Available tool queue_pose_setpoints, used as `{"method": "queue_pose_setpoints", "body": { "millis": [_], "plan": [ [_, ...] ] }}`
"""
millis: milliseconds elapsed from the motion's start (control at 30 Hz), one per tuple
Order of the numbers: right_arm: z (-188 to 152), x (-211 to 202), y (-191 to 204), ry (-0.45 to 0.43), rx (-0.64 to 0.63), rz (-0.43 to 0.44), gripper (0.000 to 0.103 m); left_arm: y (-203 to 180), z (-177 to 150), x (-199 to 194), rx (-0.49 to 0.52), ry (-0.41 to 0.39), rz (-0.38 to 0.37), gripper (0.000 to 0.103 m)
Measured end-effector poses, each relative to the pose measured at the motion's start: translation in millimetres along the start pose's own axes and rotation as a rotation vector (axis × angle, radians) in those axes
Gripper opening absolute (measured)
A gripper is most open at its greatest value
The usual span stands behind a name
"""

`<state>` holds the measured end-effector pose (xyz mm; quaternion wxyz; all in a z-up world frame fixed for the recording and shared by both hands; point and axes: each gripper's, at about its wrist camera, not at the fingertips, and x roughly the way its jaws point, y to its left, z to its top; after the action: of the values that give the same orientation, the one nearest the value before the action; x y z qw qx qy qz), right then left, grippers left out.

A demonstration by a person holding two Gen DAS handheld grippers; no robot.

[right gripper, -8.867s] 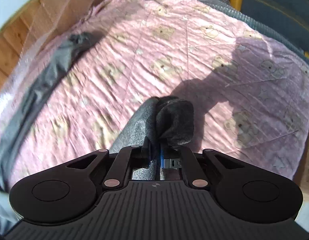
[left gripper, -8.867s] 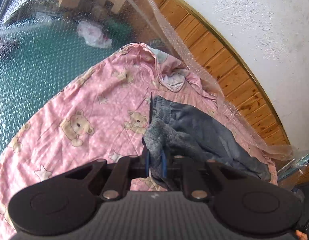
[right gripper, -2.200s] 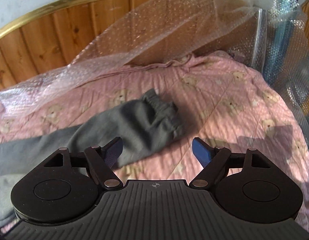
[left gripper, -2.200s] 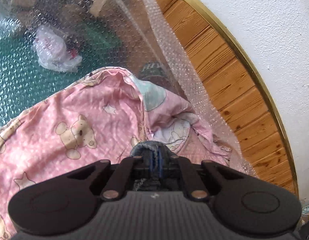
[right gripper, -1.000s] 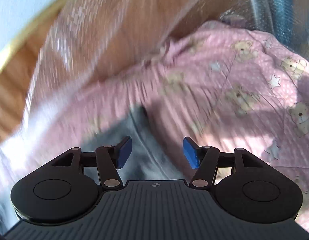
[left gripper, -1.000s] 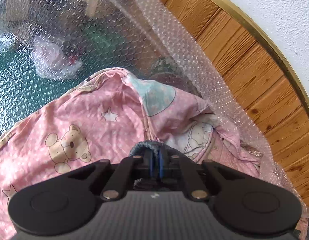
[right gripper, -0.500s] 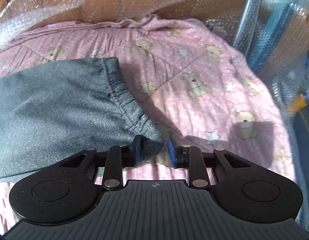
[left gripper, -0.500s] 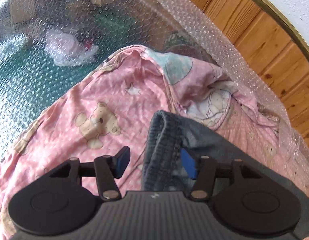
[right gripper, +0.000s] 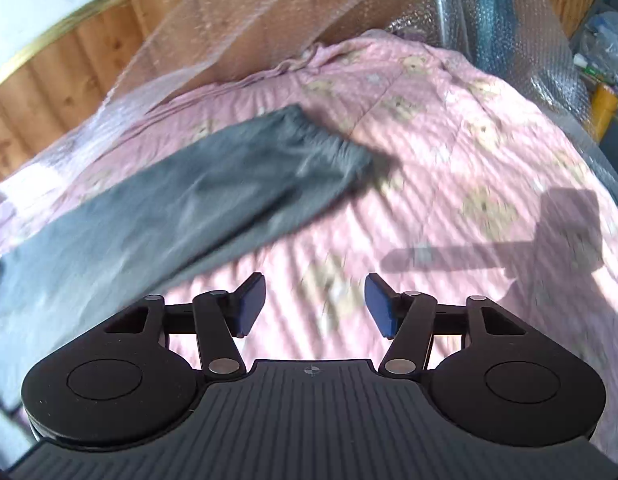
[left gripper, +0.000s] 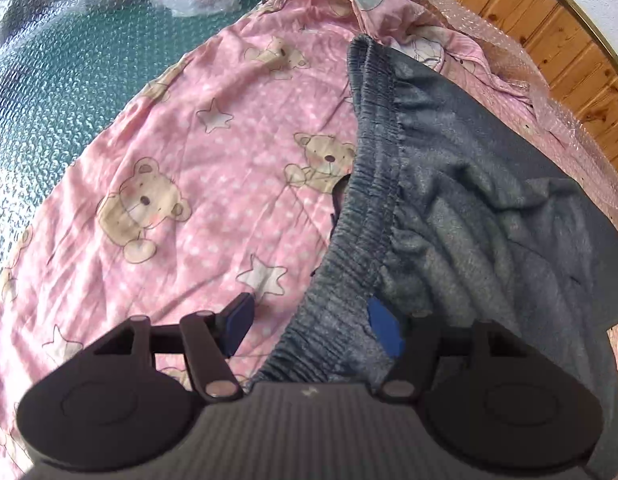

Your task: Fold clothes

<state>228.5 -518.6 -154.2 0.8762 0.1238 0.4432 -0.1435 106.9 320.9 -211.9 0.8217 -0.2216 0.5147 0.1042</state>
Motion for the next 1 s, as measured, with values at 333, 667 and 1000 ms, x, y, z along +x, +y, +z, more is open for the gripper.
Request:
{"method": "queue_pose_setpoints", "body": {
  "millis": [333, 667, 1000],
  "plan": [
    [-152.0, -90.2, 45.3, 0.151, 0.070, 0.051, 0.060, 10.1, -5.3, -17.2, 0.071, -0.011, -0.330, 0.037],
    [-187.7, -144.1, 85.7, 0.109, 0.056, 0.070, 0.060, 23.3, -14.4, -1.2, 0.034, 0.071, -0.508, 0.005],
    [-214.3, -168.7, 18.7, 0.119, 0.195, -0.025, 0.063, 112.7, -51.9, -18.0, -0.062, 0.123, -0.480, 0.007]
  ]
}}
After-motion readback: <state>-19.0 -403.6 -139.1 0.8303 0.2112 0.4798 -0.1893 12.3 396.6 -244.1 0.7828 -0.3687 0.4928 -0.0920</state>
